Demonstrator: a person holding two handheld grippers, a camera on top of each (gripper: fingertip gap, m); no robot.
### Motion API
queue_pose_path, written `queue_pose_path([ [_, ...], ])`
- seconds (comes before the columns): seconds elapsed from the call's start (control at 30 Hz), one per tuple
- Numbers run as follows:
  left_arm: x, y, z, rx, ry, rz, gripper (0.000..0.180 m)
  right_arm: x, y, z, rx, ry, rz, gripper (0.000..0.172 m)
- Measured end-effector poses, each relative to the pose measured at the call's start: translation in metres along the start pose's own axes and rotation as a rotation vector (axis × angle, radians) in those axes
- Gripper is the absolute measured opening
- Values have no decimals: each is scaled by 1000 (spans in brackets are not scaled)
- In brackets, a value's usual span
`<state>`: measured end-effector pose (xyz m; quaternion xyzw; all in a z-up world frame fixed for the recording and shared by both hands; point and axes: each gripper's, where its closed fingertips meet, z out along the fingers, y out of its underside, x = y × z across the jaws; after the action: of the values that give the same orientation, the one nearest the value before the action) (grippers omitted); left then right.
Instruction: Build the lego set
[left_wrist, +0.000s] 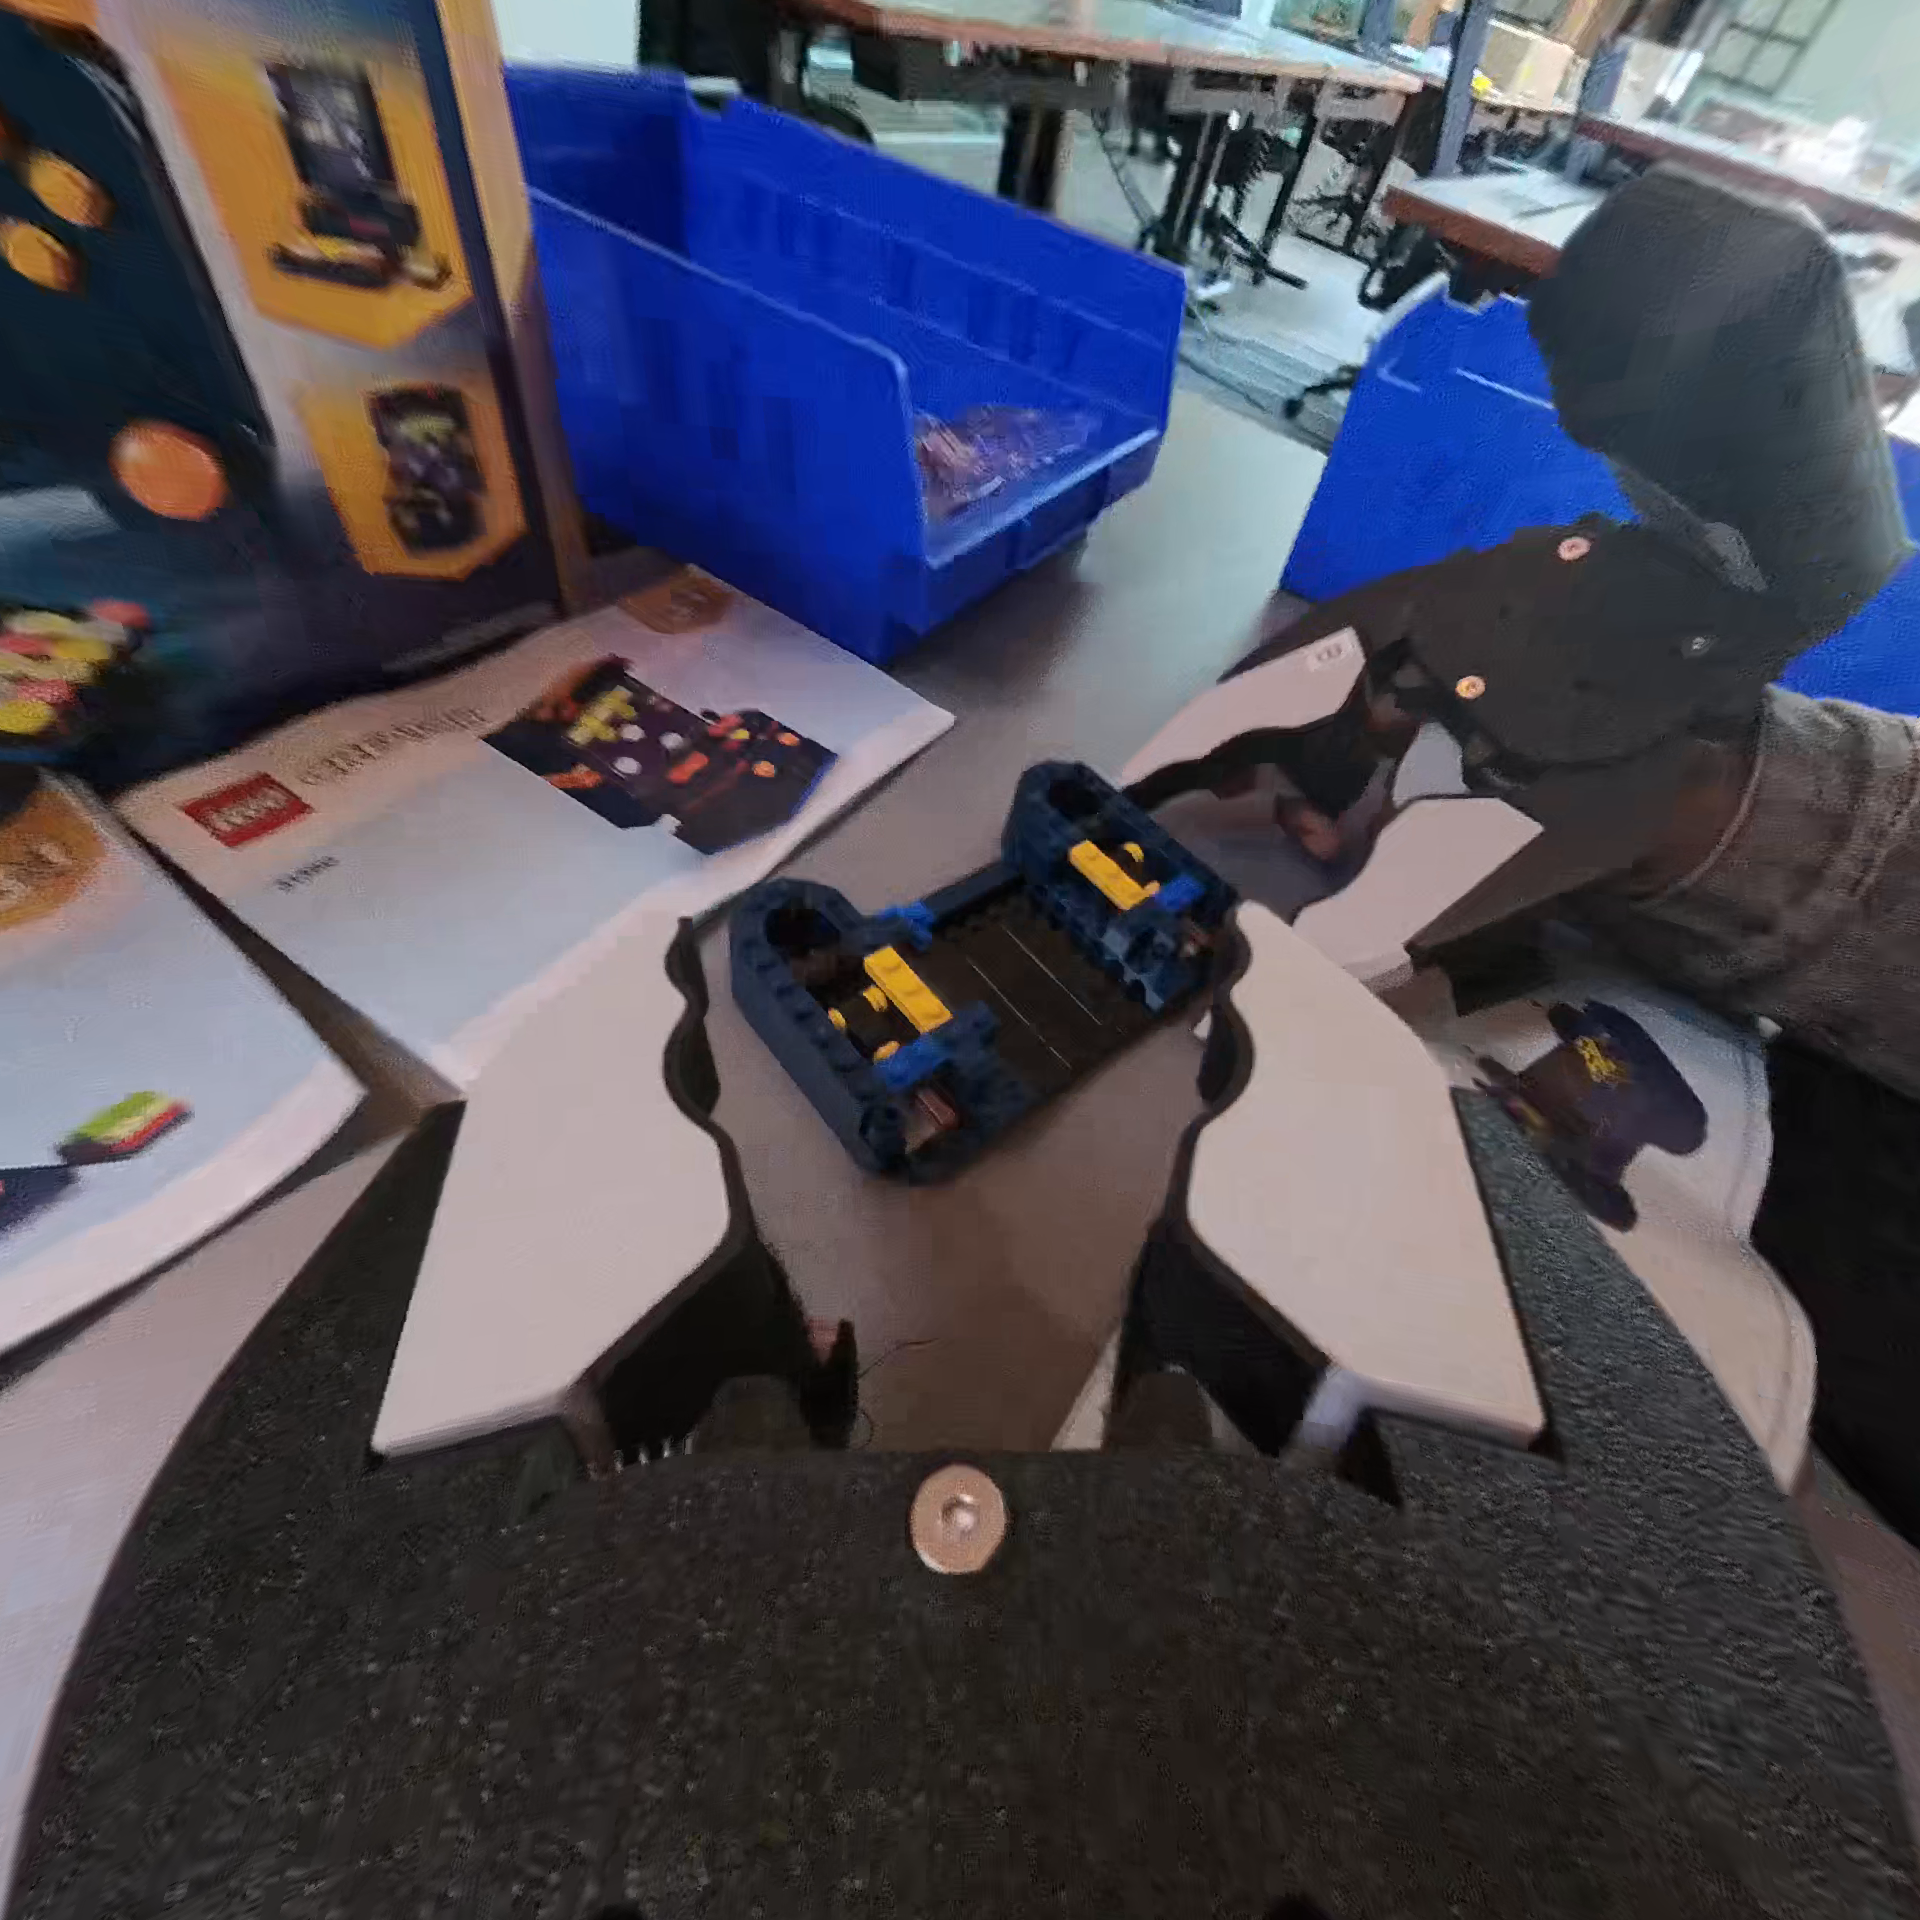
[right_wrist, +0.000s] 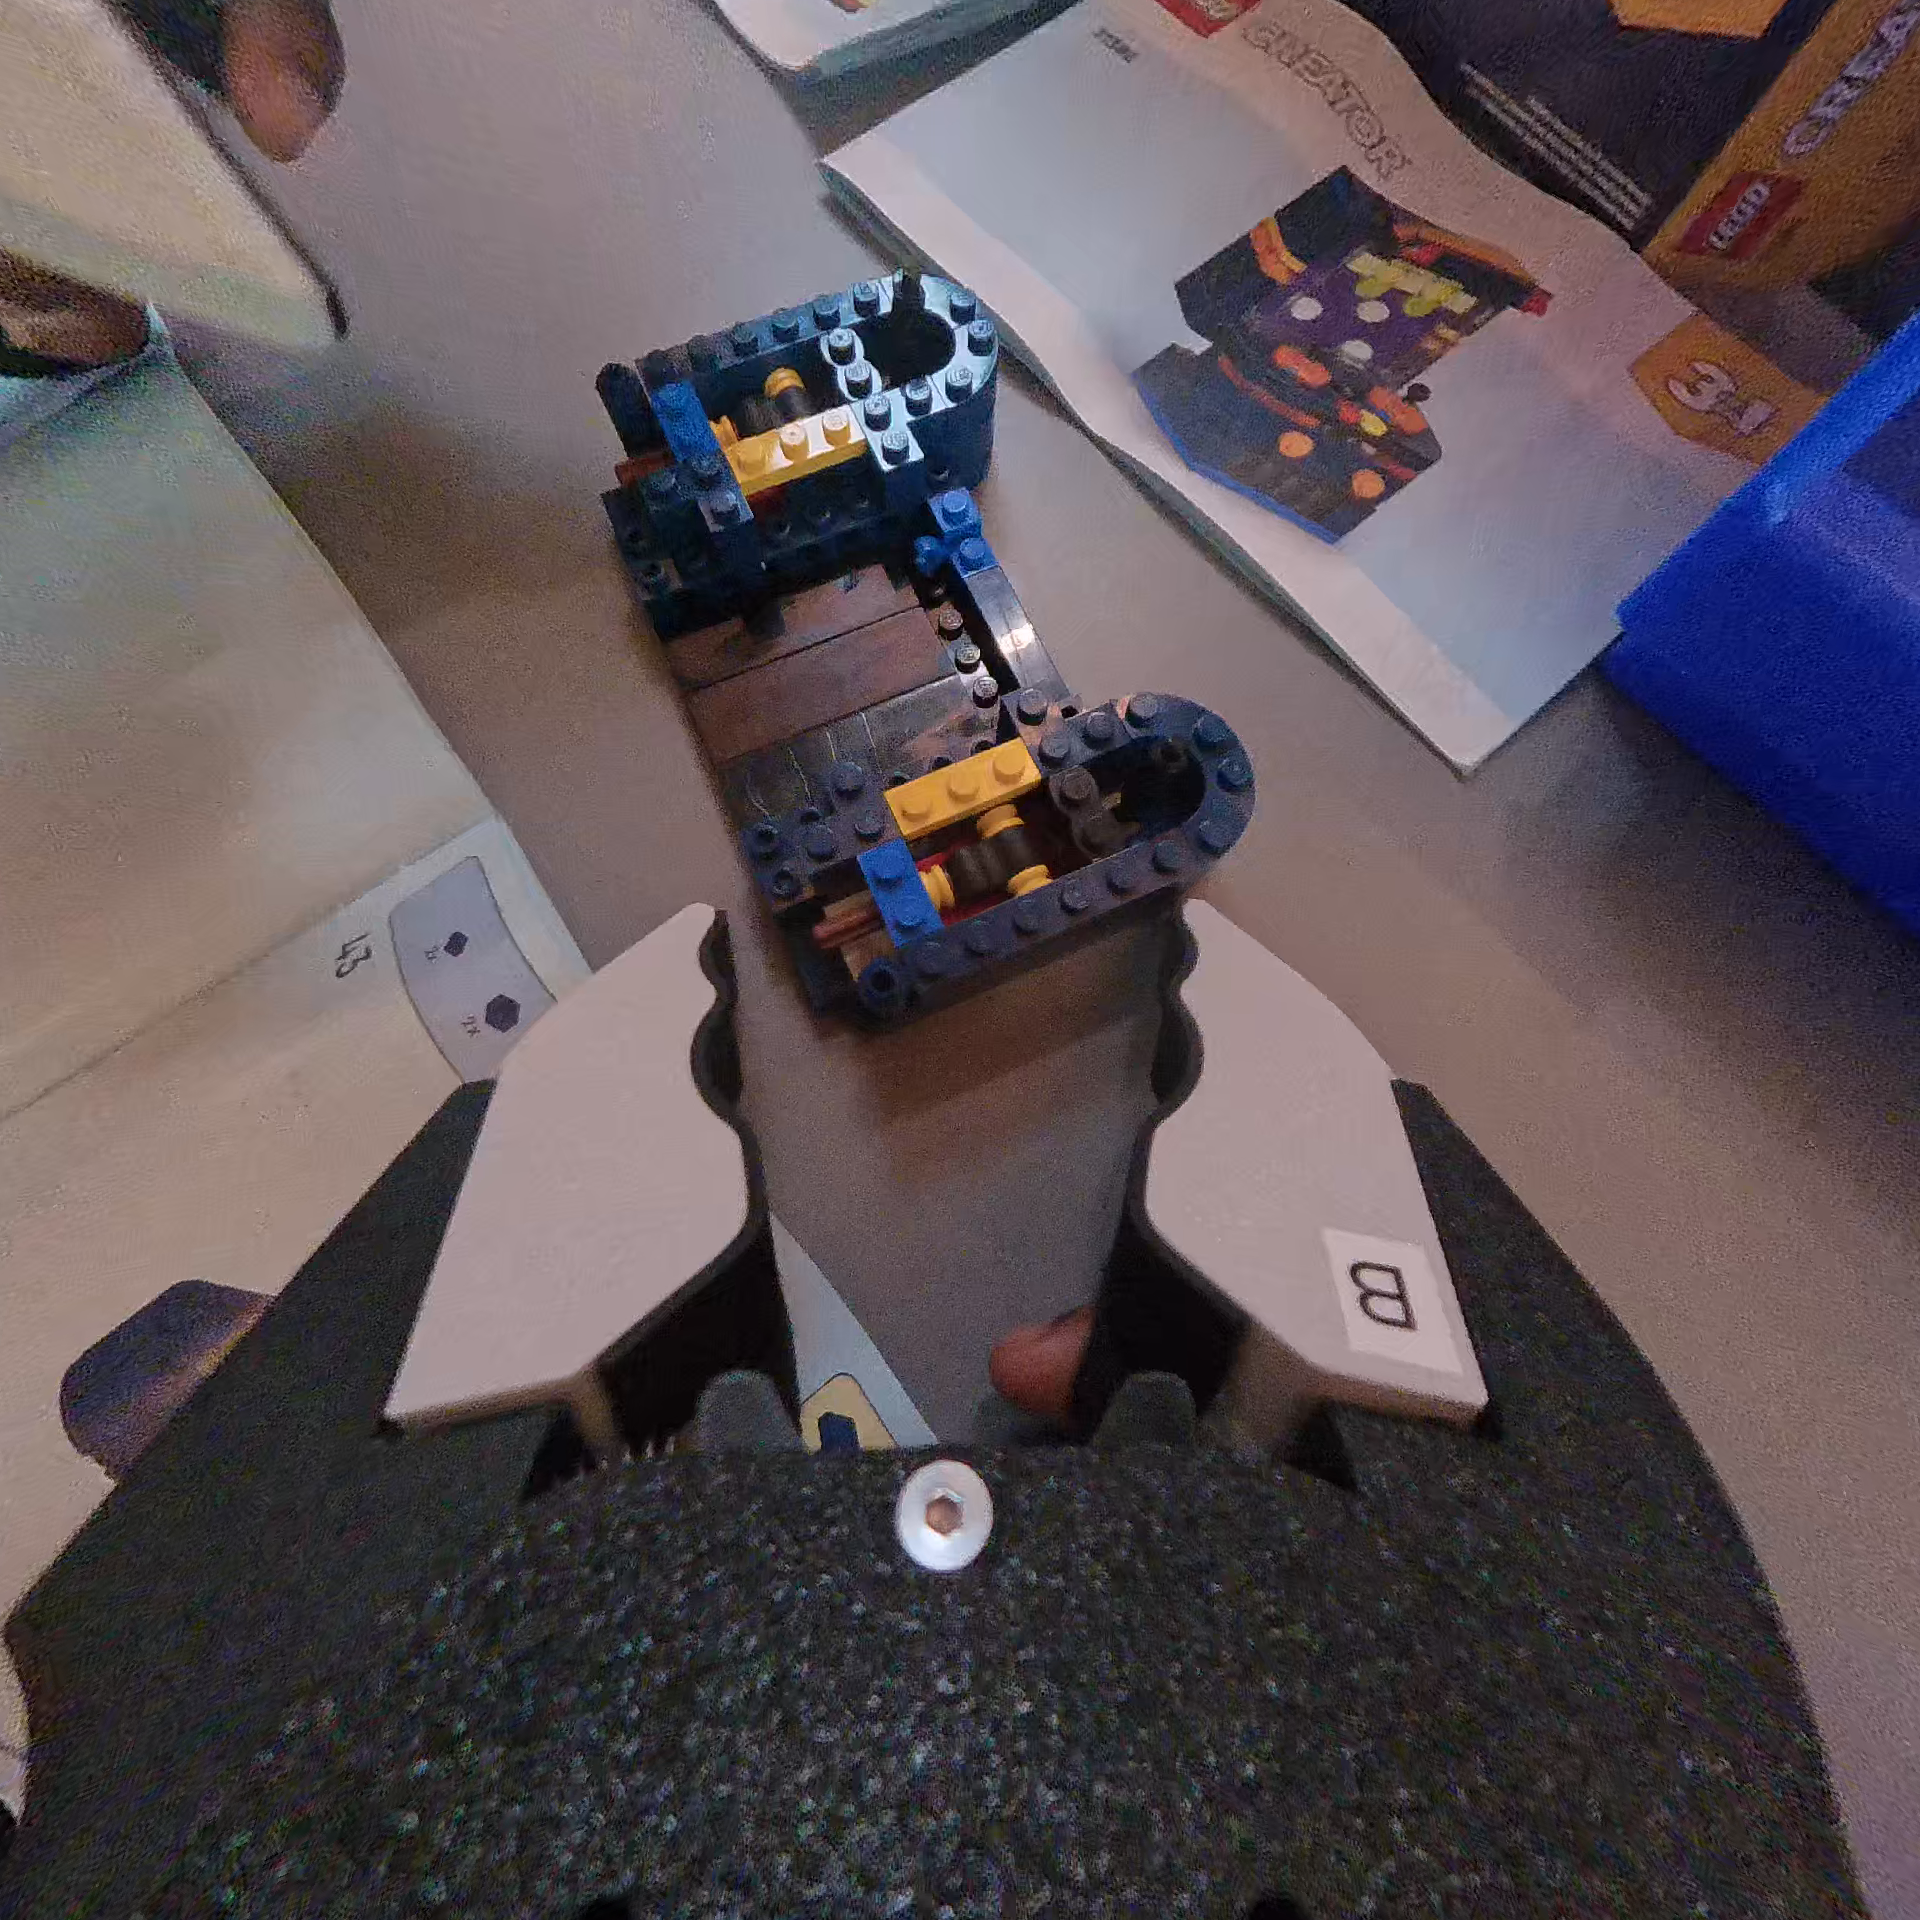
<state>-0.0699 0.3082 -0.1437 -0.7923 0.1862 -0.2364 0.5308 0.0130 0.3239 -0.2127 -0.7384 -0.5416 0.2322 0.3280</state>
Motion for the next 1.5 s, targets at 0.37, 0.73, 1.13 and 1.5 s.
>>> queue_pose_path([
  [0.37, -10, -5, -11, -23, -182, 230, 58, 9, -21, -19, 131, 62, -15, 62],
  [0.73, 8, 64, 10, -396, 30, 40, 84, -6, 2, -4, -30, 0, -35, 69],
  [1.13, 20, 70, 5, -455, 96, 59, 44, 1, 6, -10, -29, 0, -15, 67],
  [1.5, 18, 72, 2, -480, 73, 68, 41, -3, 6, -12, -30, -25, -2, 63],
])
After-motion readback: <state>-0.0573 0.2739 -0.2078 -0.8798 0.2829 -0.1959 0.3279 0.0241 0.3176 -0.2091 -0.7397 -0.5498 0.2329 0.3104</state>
